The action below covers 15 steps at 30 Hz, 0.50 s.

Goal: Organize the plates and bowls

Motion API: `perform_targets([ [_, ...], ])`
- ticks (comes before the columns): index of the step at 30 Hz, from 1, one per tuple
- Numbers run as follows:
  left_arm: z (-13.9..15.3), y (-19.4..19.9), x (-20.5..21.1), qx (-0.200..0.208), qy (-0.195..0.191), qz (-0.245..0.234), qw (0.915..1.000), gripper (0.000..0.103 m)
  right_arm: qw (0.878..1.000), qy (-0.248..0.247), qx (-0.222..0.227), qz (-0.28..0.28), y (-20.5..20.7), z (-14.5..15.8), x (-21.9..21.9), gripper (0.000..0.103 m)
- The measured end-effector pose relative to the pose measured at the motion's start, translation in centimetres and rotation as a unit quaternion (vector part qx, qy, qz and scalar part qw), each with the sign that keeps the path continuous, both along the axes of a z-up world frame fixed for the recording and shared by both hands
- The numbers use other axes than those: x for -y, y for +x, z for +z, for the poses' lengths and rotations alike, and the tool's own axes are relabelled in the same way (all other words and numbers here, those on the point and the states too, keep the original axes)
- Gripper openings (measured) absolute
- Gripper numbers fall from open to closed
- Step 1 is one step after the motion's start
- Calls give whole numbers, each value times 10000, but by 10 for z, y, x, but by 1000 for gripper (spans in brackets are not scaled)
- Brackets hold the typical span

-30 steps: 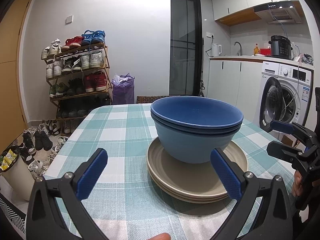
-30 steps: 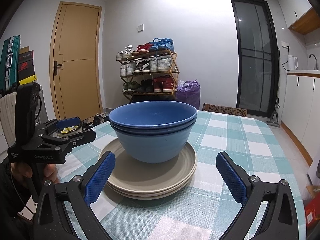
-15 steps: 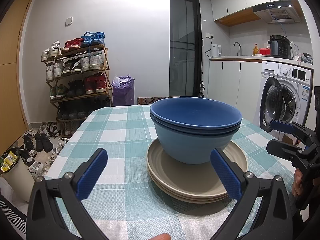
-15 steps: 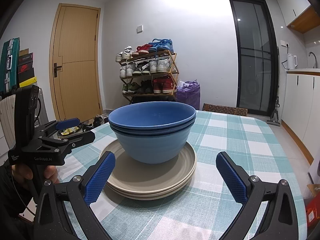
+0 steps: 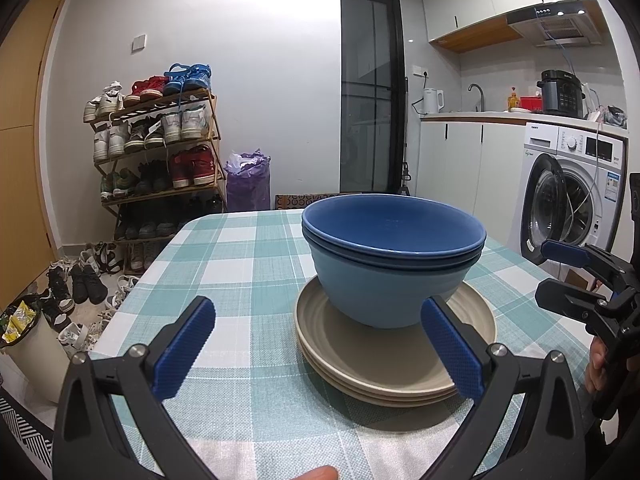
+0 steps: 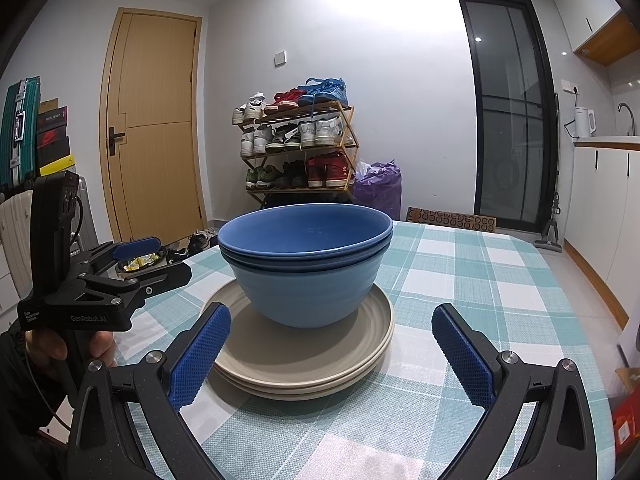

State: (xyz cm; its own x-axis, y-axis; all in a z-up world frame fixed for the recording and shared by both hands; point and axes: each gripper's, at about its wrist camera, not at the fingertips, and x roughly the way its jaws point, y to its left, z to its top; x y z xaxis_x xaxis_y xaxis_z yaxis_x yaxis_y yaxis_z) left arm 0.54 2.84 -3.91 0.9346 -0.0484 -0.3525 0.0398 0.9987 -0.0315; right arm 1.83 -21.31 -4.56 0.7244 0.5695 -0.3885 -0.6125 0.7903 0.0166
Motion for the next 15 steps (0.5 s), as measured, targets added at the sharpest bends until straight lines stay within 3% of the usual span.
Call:
perform_targets([
  [15,0,-1,-1,5,-16,5,10000,103,10000,0,-9,6,1,0,-2,102],
])
